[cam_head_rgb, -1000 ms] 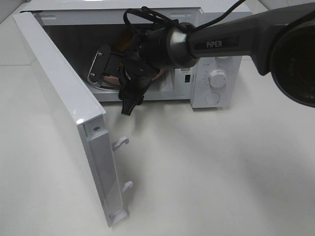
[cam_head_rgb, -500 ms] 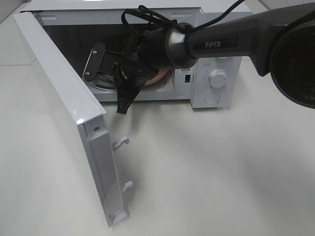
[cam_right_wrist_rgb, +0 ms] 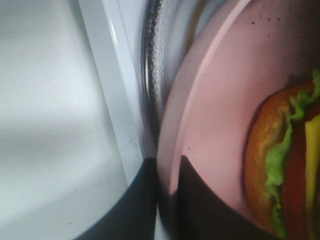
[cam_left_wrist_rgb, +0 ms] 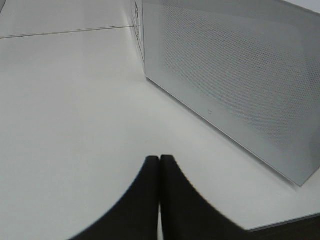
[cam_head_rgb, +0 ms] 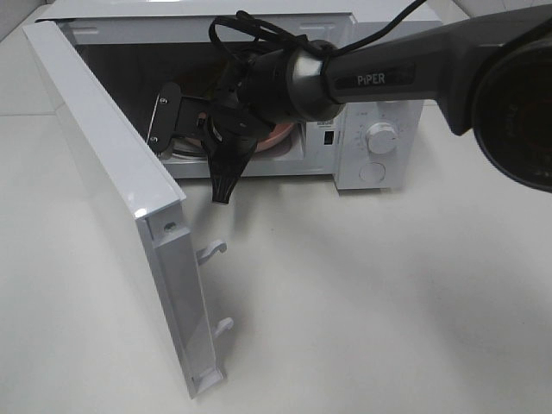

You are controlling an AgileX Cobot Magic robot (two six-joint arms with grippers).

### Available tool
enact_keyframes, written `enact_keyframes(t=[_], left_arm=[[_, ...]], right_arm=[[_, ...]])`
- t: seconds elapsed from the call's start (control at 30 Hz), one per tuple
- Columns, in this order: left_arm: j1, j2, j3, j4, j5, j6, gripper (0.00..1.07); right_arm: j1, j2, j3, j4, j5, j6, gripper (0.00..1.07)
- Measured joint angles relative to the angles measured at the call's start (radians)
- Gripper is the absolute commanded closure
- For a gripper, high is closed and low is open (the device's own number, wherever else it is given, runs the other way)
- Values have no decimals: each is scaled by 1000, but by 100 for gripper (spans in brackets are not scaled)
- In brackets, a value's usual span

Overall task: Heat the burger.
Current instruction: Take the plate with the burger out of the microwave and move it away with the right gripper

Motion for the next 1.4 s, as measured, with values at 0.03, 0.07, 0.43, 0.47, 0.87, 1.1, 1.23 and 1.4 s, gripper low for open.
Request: enact_keyframes(t=[0.03, 0.07, 0.43, 0.47, 0.87, 1.1, 1.23, 1.4], left_arm=[[0, 0, 0, 0, 0, 0, 106], [0, 0, 0, 0, 0, 0, 106], [0, 0, 0, 0, 0, 0, 106], [0, 0, 0, 0, 0, 0, 106], [0, 0, 0, 0, 0, 0, 106], [0, 0, 0, 0, 0, 0, 106], [0, 0, 0, 0, 0, 0, 106], [0, 0, 0, 0, 0, 0, 106]], right_arm=[[0, 0, 0, 10, 7, -15, 107], [0, 0, 0, 10, 7, -15, 107], [-1, -51, 0, 196, 66, -226, 107], [-1, -60, 0, 233, 91, -282, 107], [-1, -162, 148, 312, 94, -511, 107], [-1, -251, 274, 324, 67, -649, 107], [-1, -321, 359, 325, 50, -745, 107], [-1, -391, 463, 324, 3, -795, 107]])
